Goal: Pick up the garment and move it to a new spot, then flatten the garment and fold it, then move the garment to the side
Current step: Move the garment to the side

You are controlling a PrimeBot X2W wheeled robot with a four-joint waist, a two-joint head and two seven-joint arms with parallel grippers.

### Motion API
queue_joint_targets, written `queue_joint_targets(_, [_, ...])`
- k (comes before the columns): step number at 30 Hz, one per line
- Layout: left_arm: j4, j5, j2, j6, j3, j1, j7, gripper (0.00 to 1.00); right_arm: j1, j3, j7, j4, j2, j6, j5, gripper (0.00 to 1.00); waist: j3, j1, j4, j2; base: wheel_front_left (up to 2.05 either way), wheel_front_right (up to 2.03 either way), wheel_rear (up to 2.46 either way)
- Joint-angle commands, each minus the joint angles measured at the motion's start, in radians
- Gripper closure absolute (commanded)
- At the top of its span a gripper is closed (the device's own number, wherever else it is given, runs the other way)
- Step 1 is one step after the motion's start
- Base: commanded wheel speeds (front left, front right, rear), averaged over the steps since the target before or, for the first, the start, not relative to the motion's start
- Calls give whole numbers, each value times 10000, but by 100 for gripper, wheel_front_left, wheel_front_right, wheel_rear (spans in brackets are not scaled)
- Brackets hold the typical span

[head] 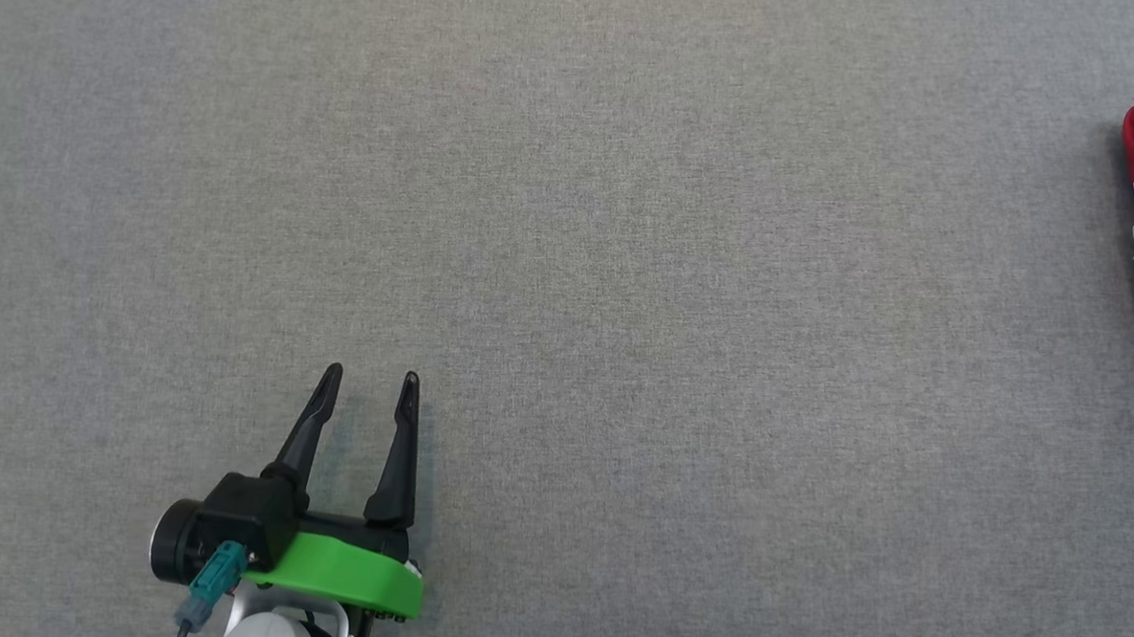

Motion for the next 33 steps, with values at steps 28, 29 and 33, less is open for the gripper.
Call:
queue_joint_targets(28, [116,-259,23,356,1560,1489,4,0,6822,-1538,-3253,-8290,4671,-19,-1980,0,-3423,-1,-574,0,0,0,0])
queue_joint_targets(29, [188,-189,23,395,1581,1480,4,0,7036,-1566,-3254,-8434,4865,-18,-2095,0,-3455,-1,-543,0,0,0,0])
queue_joint_targets(33, [481,58,22,351,1615,1435,4,0,7643,-1857,-3254,-8666,5572,-18,-2388,0,-3543,-1,-514,0,0,0,0])
